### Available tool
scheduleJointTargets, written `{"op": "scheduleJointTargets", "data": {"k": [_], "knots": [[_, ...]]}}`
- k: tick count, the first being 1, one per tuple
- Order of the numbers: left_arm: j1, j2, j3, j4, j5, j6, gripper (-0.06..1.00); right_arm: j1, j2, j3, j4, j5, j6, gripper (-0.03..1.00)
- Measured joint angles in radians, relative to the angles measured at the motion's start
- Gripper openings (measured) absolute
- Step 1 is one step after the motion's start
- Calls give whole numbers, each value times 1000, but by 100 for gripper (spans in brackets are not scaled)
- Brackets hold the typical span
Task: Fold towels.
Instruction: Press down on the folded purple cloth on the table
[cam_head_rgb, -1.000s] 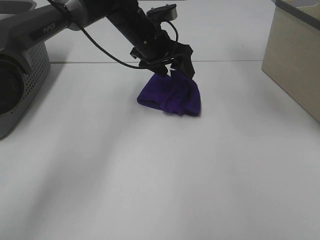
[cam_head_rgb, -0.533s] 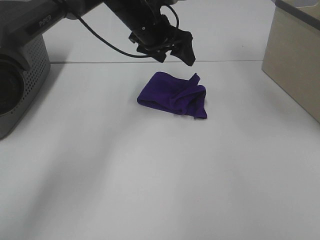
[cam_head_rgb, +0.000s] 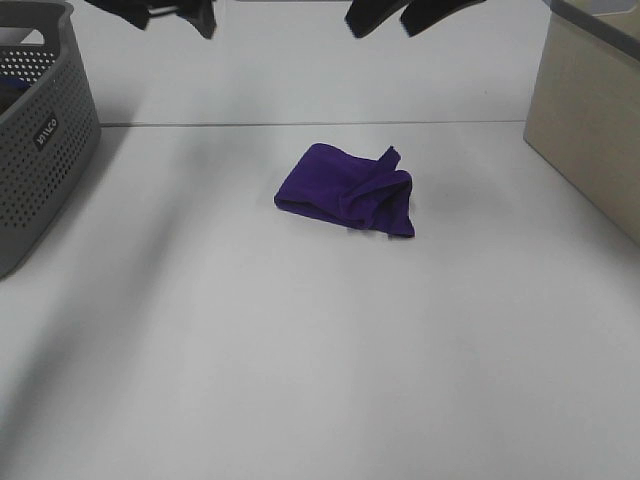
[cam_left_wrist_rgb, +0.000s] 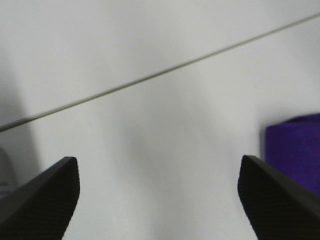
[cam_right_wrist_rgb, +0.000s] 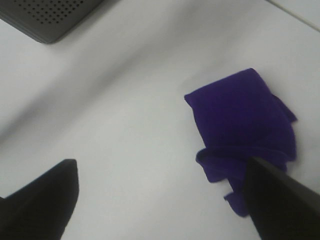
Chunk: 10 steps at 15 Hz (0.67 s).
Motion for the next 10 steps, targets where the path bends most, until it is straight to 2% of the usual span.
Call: {"op": "scheduleJointTargets", "data": {"k": [2, 4, 6, 10], "knots": [[56, -55, 1, 1, 0, -11, 79, 19, 121, -37, 63, -39, -66, 86], [81, -97, 1, 1, 1, -13, 79, 37, 245, -120, 75, -52, -88, 85], [81, -122, -2, -7, 1, -14, 77, 40, 392, -218, 29, -59, -112, 84], [81, -122, -3, -44, 1, -14, 76, 39, 507, -252, -48, -42, -226, 83]]}}
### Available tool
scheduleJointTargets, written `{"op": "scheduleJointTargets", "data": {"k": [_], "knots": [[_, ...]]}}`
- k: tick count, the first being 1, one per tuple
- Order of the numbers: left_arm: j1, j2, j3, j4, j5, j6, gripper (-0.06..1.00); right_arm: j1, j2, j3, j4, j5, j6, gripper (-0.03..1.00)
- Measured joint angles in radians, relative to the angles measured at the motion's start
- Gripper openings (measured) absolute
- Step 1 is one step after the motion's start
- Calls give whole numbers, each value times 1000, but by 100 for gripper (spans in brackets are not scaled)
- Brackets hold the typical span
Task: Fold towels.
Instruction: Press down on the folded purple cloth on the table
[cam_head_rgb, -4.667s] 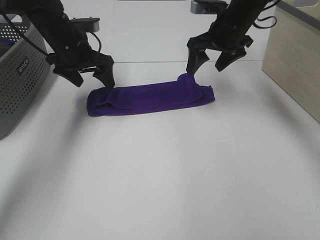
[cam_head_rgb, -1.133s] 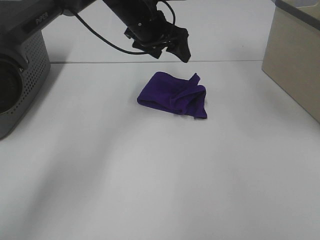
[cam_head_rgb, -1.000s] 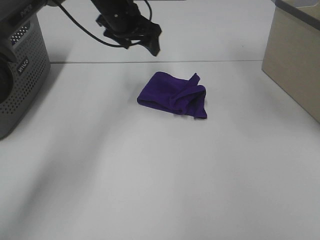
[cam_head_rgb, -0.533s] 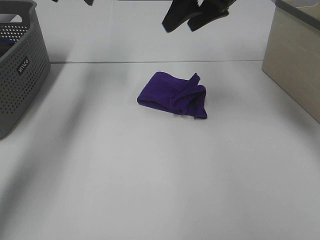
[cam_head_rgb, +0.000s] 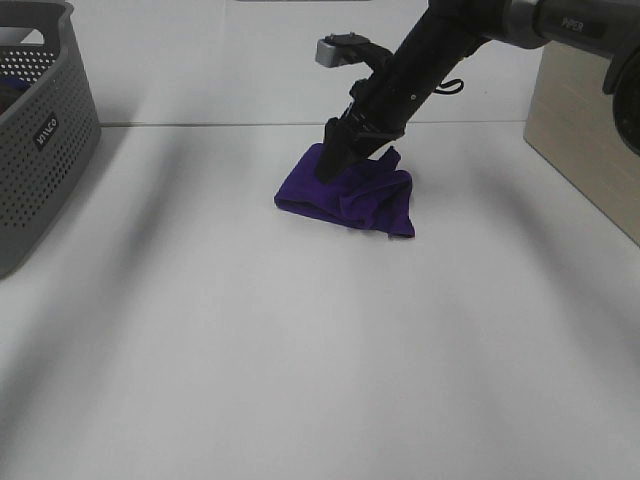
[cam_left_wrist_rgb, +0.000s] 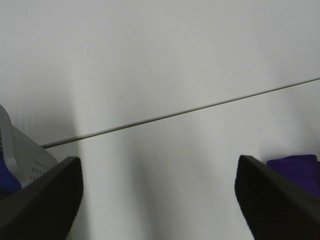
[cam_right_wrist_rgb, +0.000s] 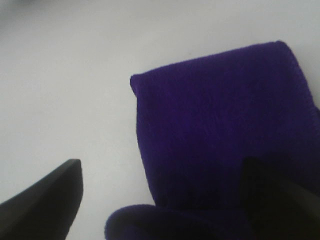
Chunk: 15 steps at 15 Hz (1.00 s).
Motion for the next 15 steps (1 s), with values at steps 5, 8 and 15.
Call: {"op": "scheduleJointTargets", "data": {"k": [5, 8, 15], "knots": [[0, 0, 0, -1, 0, 0, 76, -17, 9, -1, -174, 75, 20, 83], [0, 0, 0, -1, 0, 0, 76, -115, 9, -1, -190, 80, 35, 83], [0, 0, 0, -5, 0, 0, 76, -171, -19, -1, -74, 80, 48, 82]]}}
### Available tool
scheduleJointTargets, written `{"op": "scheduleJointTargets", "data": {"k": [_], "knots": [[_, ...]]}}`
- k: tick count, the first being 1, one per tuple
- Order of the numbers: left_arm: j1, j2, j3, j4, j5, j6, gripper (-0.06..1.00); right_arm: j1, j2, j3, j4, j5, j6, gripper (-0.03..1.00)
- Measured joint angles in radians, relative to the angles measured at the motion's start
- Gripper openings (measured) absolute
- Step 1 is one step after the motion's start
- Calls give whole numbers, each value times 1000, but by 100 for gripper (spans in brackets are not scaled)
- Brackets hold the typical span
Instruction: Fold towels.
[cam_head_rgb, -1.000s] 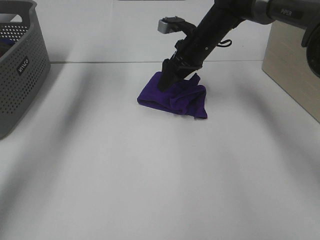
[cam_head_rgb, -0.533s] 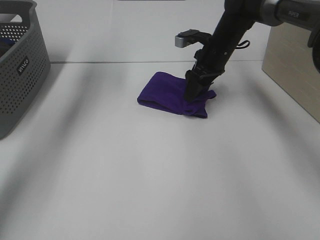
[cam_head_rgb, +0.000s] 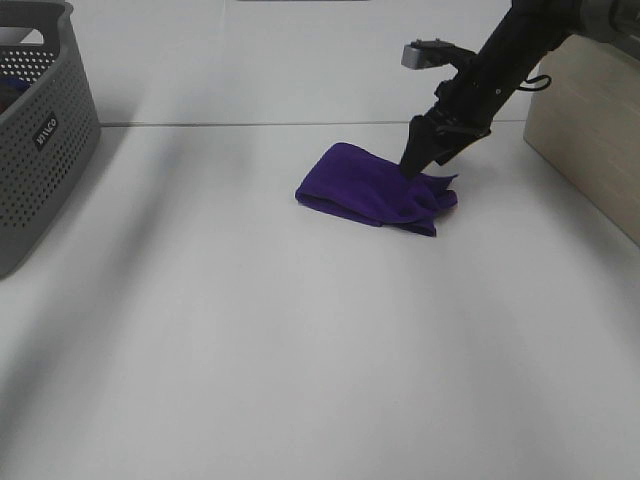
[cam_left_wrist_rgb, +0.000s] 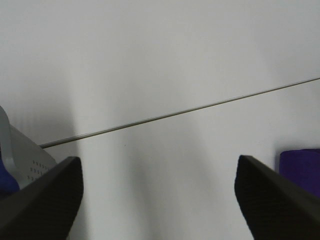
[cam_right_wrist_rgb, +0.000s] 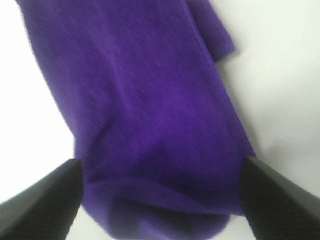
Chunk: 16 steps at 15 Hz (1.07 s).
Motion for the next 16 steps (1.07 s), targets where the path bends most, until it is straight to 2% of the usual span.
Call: {"op": "scheduleJointTargets", "data": {"k": [2, 4, 5, 6, 7, 9, 11, 13, 16], "knots": [[0, 0, 0, -11, 0, 0, 76, 14, -52, 0, 162, 0, -10, 82], [0, 0, 0, -14, 0, 2, 76, 22, -91, 0, 274, 0, -26, 82], [0, 0, 0, -14, 0, 20, 76, 29, -118, 0, 304, 0, -21, 82], [0, 0, 0, -5, 0, 48, 76, 32, -147, 0, 292, 1, 6, 82], [0, 0, 0, 39, 0, 87, 76, 36, -228, 0, 120, 3, 163, 82], [0, 0, 0, 79, 0, 94, 76, 36, -329, 0, -131, 5, 339, 82], [0, 0, 0, 85, 0, 76, 76, 24, -403, 0, -287, 6, 429, 82], [0, -17, 23, 86, 0, 40, 76, -26, -494, 0, -339, 6, 486, 82], [20, -148, 251, 157, 0, 27, 76, -162, -591, 35, -349, 4, 516, 82]]}}
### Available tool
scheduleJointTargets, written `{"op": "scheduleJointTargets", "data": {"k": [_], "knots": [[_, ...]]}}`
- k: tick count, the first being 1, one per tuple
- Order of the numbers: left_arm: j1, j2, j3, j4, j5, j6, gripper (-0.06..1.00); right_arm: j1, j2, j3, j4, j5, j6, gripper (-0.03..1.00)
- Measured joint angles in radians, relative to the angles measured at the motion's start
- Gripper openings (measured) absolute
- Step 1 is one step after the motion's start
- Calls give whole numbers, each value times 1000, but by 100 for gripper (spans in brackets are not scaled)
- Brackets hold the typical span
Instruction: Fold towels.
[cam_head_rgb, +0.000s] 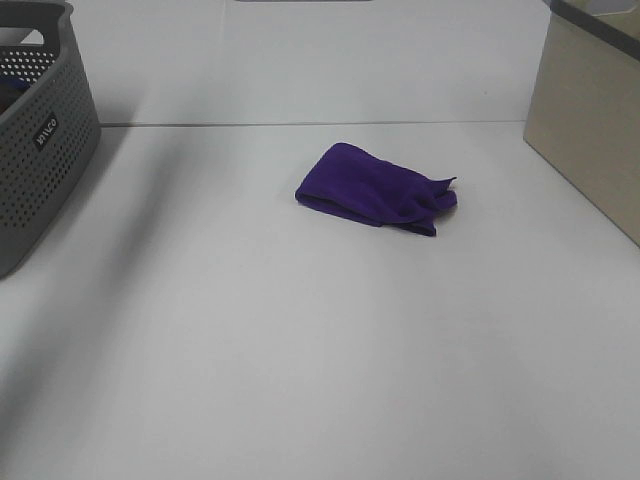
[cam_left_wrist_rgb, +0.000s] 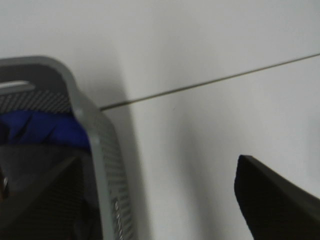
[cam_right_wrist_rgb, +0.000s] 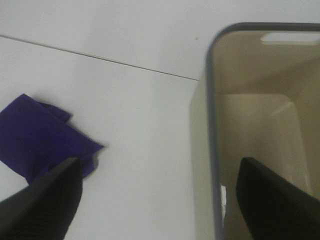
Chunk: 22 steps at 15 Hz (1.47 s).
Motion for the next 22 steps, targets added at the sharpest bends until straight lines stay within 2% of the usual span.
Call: {"op": "scheduleJointTargets", "data": {"k": [1, 2, 3, 6, 7, 8, 10, 12, 14, 15, 17, 20, 22], "knots": [[26, -64, 111, 14, 0, -2, 76, -47, -50, 51, -3, 0, 8, 82], [39, -100, 165, 15, 0, -2, 76, -72, -82, 98, -6, 0, 10, 82], [89, -253, 355, 19, 0, -5, 76, -154, -227, 275, -12, 1, 11, 82], [150, -563, 673, 22, -12, -13, 76, -230, -505, 515, -27, 2, 9, 82], [158, -685, 796, 28, -53, -21, 76, -233, -668, 659, -54, 2, 8, 82], [159, -735, 857, 33, -82, -26, 76, -233, -730, 712, -60, 1, 6, 82], [159, -983, 1081, 41, -208, -42, 76, -233, -971, 915, -63, -15, 1, 82], [159, -1183, 1293, 88, -363, -45, 76, -233, -1208, 1096, -48, -127, 1, 82], [159, -1372, 1486, 122, -462, -54, 76, -233, -1445, 1263, -7, -161, -23, 82], [159, -1463, 1567, 121, -468, -55, 76, -226, -1532, 1323, 14, -152, -43, 82], [159, -1672, 1708, 120, -406, -55, 76, -158, -1700, 1416, 34, -128, -74, 82], [158, -1880, 1788, 107, -308, -54, 76, -142, -1818, 1463, 34, -82, -69, 82], [158, -2012, 1838, 61, -244, -54, 76, -142, -1885, 1498, 32, -54, -50, 82]]}}
